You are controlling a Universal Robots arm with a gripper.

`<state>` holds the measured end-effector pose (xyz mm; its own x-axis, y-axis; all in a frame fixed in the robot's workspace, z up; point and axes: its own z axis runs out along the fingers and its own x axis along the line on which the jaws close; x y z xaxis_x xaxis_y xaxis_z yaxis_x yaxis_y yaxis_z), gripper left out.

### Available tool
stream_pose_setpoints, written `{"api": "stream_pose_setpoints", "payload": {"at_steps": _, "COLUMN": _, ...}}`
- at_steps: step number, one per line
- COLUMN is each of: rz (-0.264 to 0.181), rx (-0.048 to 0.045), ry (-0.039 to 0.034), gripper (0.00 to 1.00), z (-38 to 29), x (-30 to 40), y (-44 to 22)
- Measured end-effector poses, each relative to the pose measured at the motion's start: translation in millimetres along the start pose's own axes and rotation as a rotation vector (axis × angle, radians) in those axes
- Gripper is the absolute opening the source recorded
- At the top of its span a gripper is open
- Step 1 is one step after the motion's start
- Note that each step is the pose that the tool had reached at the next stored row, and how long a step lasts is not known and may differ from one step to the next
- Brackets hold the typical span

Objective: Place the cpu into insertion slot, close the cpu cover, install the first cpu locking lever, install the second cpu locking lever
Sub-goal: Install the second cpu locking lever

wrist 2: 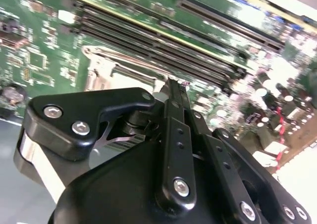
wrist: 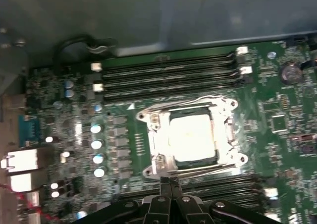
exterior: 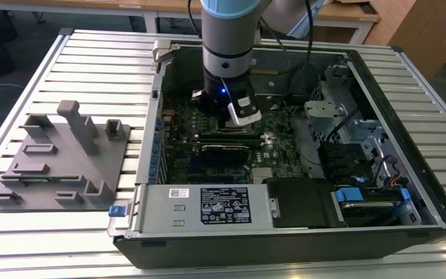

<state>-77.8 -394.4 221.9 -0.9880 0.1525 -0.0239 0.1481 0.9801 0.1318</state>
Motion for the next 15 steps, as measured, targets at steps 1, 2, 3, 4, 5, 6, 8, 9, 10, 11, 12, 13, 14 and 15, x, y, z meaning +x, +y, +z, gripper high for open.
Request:
{"api": "stream_pose_setpoints", "payload": {"at_steps": 1, "rz": 0.0, "rx": -0.0001, "ry": 0.0, "gripper": 0.1, "z": 0.2, "x": -2.7, "y": 0.4}}
{"api": "stream_pose_setpoints", "payload": {"at_steps": 2, "rz": 0.0, "rx": -0.0001, "ry": 0.0, "gripper": 0.1, "z": 0.4, "x": -5.1, "y": 0.8}}
{"api": "stream_pose_setpoints", "payload": {"at_steps": 3, "rz": 0.0, "rx": 0.0, "ry": 0.0, "gripper": 0.1, "z": 0.5, "x": -7.3, "y": 1.2}}
{"api": "stream_pose_setpoints", "payload": {"at_steps": 4, "rz": 0.0, "rx": 0.0, "ry": -0.0001, "gripper": 0.1, "z": 0.7, "x": -9.3, "y": 1.5}}
{"api": "stream_pose_setpoints", "payload": {"at_steps": 5, "rz": 0.0, "rx": 0.0, "ry": -0.0001, "gripper": 0.1, "z": 0.8, "x": -10.8, "y": 1.8}}
{"api": "stream_pose_setpoints", "payload": {"at_steps": 6, "rz": 0.0, "rx": 0.0001, "ry": 0.0, "gripper": 0.1, "z": 0.9, "x": -11.8, "y": 2.0}}
{"api": "stream_pose_setpoints", "payload": {"at_steps": 8, "rz": 0.0, "rx": 0.0006, "ry": -0.0001, "gripper": 0.1, "z": 1.3, "x": -11.9, "y": 3.7}}
{"api": "stream_pose_setpoints", "payload": {"at_steps": 9, "rz": 0.0, "rx": 0.002, "ry": -0.0003, "gripper": 0.1, "z": 1.6, "x": -11.7, "y": 5.3}}
{"api": "stream_pose_setpoints", "payload": {"at_steps": 10, "rz": 0.0, "rx": 0.0052, "ry": -0.0007, "gripper": 0.1, "z": 1.9, "x": -11.4, "y": 7.3}}
{"api": "stream_pose_setpoints", "payload": {"at_steps": 11, "rz": 0.0, "rx": 0.0086, "ry": -0.0013, "gripper": 0.1, "z": 2.4, "x": -11.2, "y": 9.4}}
{"api": "stream_pose_setpoints", "payload": {"at_steps": 12, "rz": -0.001, "rx": 0.0129, "ry": -0.0019, "gripper": 0.1, "z": 2.8, "x": -10.8, "y": 11.7}}
{"api": "stream_pose_setpoints", "payload": {"at_steps": 13, "rz": -0.001, "rx": 0.017, "ry": -0.0025, "gripper": 0.1, "z": 3.3, "x": -10.3, "y": 14.5}}
{"api": "stream_pose_setpoints", "payload": {"at_steps": 14, "rz": -0.001, "rx": 0.0213, "ry": -0.0031, "gripper": 0.1, "z": 3.8, "x": -9.9, "y": 17.3}}
{"api": "stream_pose_setpoints", "payload": {"at_steps": 15, "rz": -0.001, "rx": 0.0245, "ry": -0.0037, "gripper": 0.1, "z": 4.3, "x": -9.5, "y": 19.8}}
